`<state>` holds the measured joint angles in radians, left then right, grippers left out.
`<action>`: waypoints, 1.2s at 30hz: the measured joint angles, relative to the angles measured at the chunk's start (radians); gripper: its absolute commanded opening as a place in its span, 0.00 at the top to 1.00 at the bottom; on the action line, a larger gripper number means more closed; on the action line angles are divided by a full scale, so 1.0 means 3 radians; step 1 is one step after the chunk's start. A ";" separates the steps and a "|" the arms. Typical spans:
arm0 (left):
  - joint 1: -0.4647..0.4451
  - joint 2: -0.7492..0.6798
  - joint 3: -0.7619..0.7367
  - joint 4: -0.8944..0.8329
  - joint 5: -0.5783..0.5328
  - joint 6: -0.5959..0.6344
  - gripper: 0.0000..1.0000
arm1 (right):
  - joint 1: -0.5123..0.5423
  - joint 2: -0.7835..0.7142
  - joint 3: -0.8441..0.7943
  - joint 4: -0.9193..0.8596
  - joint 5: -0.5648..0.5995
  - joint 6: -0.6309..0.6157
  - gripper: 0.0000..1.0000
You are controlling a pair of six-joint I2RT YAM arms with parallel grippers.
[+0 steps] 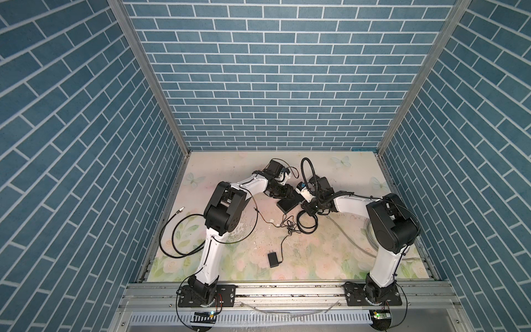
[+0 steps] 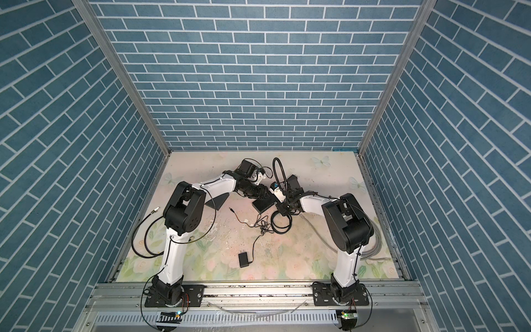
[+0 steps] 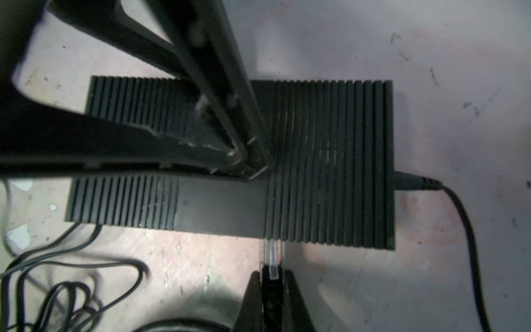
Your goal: Insert the plug into the switch port
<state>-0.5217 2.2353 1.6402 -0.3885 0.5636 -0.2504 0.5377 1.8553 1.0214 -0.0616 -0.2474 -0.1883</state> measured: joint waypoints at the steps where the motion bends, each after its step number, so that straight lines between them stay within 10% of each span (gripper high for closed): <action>1: 0.0004 0.0006 0.0004 0.0011 0.0009 0.0006 0.45 | 0.0004 0.0003 0.0003 0.0003 0.0009 0.0000 1.00; 36: 0.0027 0.0289 0.0389 -0.0103 0.0281 0.0500 0.55 | -0.0004 0.0156 0.0315 -0.0225 0.0047 -0.0435 1.00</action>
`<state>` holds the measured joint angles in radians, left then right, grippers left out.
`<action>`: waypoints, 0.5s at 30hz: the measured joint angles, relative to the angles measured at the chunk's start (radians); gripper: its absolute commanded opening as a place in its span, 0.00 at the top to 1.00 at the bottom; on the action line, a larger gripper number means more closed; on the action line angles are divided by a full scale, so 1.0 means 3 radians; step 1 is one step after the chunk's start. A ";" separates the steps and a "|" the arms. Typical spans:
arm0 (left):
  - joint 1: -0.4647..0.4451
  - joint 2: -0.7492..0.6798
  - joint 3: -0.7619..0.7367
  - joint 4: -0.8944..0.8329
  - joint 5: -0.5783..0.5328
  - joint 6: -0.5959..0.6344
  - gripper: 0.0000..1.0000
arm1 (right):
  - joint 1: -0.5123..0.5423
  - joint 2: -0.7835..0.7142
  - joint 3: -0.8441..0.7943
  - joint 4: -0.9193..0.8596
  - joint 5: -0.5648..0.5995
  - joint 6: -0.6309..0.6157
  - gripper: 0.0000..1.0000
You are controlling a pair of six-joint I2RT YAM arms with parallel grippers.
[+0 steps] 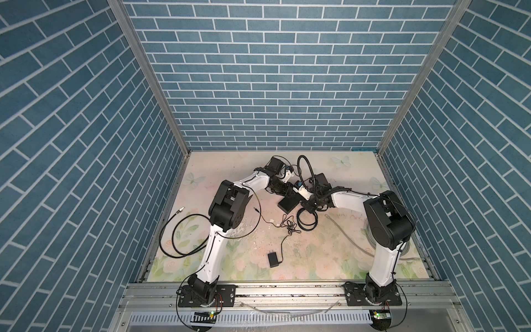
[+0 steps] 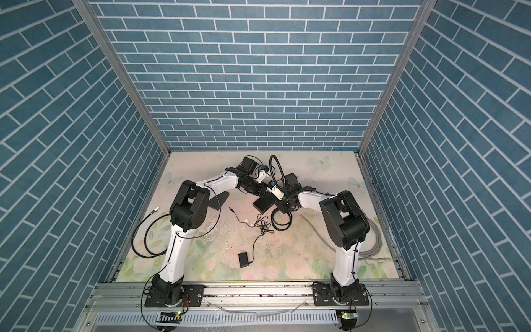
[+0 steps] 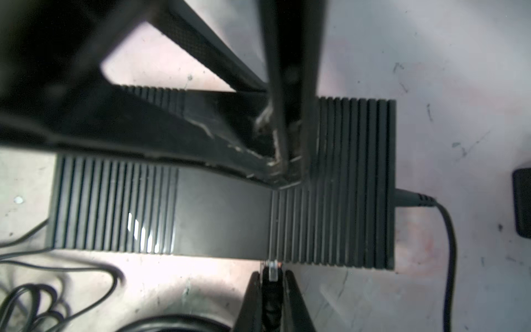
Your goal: Insert the plug into the switch port
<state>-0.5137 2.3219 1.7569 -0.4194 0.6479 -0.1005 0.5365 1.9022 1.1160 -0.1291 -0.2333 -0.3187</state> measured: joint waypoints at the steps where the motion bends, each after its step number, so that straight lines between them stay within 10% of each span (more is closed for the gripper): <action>1: 0.0009 -0.0004 -0.0037 0.0064 0.0028 -0.0025 0.55 | -0.0004 0.0003 -0.0001 0.0018 -0.0003 0.0001 1.00; 15: 0.0051 -0.0036 -0.0234 0.0563 0.0039 -0.0225 0.58 | -0.0048 0.0094 -0.0010 0.0351 -0.0018 0.0031 1.00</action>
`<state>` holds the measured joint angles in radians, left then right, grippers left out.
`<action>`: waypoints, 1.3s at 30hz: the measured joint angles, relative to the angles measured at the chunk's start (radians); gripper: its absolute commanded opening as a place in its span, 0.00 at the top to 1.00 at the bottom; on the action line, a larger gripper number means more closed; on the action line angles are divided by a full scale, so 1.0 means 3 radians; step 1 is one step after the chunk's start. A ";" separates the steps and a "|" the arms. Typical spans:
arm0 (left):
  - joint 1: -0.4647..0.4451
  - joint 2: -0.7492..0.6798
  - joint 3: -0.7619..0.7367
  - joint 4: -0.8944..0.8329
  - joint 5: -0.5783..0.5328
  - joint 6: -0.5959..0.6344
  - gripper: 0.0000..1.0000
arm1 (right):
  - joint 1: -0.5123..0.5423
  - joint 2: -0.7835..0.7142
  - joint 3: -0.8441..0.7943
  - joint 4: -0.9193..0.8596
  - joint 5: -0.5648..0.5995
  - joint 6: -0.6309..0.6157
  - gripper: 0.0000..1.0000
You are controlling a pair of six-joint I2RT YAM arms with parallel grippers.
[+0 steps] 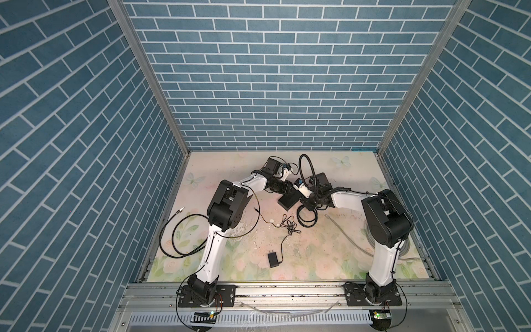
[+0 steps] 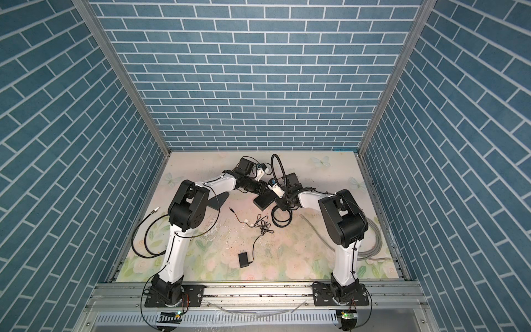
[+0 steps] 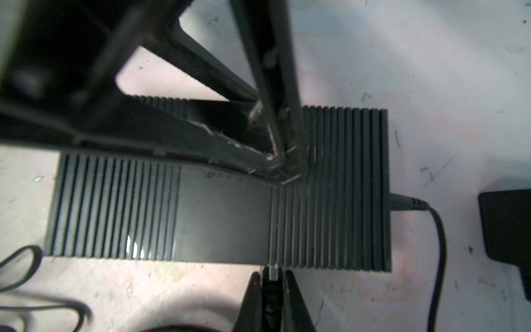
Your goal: Insert the plug into the switch port
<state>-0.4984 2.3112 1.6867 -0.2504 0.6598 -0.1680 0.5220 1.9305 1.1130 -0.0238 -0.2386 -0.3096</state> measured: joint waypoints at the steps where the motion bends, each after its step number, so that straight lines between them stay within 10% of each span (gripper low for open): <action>1: 0.0000 -0.0005 -0.0017 0.0033 -0.0008 -0.0015 0.57 | -0.0003 0.0001 0.0000 0.0009 0.0005 0.0018 1.00; 22: 0.0031 -0.0195 -0.0406 0.0476 -0.0128 -0.0888 0.39 | 0.0092 -0.0944 -0.0750 0.0566 0.0116 0.0230 0.52; 39: 0.0303 -0.1088 -0.1040 0.0373 -0.1169 -0.1198 0.34 | 0.0454 -0.1015 -0.0932 0.0231 0.0579 0.2734 0.60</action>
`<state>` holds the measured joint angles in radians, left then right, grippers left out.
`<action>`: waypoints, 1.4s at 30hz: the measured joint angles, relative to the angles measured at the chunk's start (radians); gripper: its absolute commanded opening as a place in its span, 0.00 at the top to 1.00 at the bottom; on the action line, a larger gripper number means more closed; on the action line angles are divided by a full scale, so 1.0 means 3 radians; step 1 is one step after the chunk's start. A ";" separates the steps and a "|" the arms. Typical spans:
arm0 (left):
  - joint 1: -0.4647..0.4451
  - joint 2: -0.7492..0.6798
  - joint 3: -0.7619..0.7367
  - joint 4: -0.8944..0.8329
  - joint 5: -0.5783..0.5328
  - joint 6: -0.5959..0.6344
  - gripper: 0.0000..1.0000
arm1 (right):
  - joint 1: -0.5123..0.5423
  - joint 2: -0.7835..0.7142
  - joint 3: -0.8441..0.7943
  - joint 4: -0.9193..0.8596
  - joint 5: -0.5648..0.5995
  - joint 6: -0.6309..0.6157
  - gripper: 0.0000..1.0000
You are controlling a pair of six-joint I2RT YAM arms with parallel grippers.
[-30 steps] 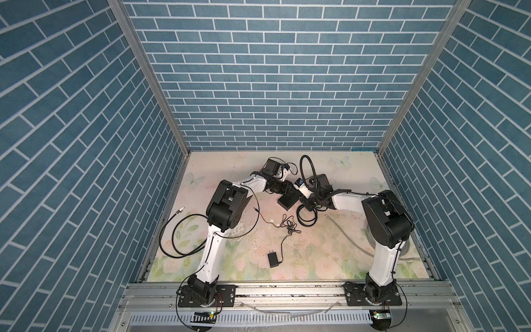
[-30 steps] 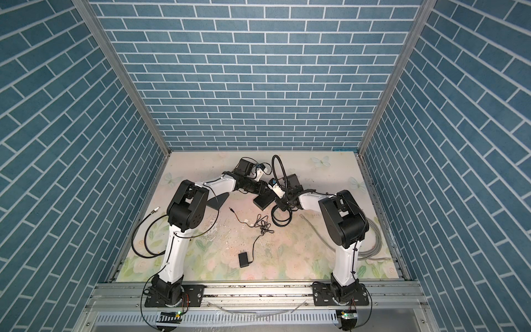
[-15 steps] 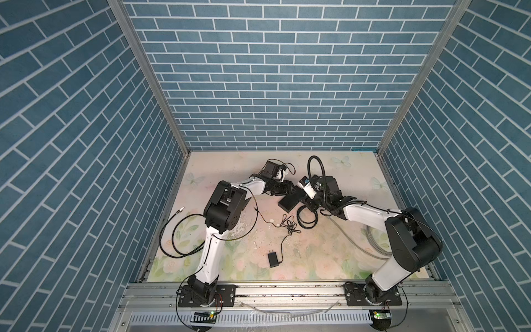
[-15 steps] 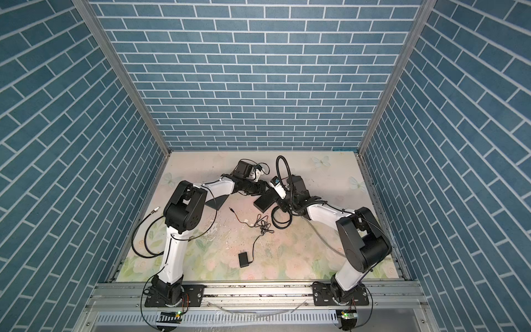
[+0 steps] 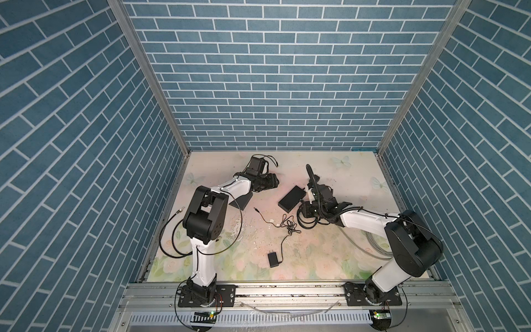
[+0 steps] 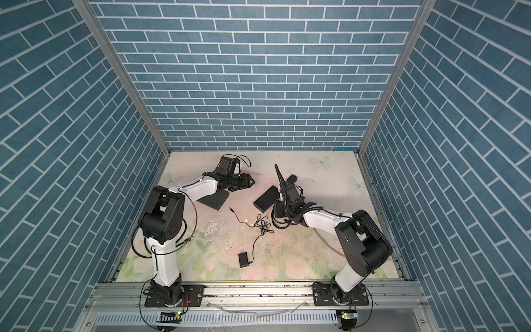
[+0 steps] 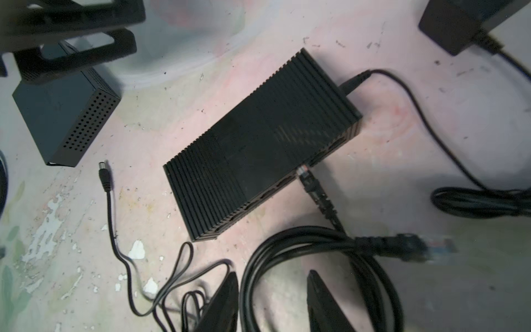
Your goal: Insert the plug into the switch port
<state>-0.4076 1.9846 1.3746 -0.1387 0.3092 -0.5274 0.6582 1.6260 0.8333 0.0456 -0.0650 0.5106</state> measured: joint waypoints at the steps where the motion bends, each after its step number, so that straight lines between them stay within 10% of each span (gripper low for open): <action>1: -0.0009 -0.0033 -0.0027 0.0005 -0.0022 -0.0003 0.34 | 0.0020 0.0065 0.0008 0.0011 0.0033 0.0116 0.60; 16: -0.0039 -0.0203 -0.0172 -0.0066 -0.0131 0.0041 0.34 | -0.0188 0.0773 0.0501 0.0135 0.0598 0.0773 0.79; 27: -0.0186 -0.0226 -0.0170 -0.0214 -0.0118 0.0228 0.34 | -0.0777 0.0640 0.0690 -0.0423 0.0154 -0.0172 0.53; 42: -0.0258 -0.0092 0.0043 -0.0310 0.0014 0.0315 0.34 | -0.0945 -0.0259 0.0431 -0.1817 -0.0090 -0.1005 0.58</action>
<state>-0.4850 1.9572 1.3876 -0.2317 0.3134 -0.4328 0.3748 1.5482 0.9627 -0.4995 -0.0921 0.2092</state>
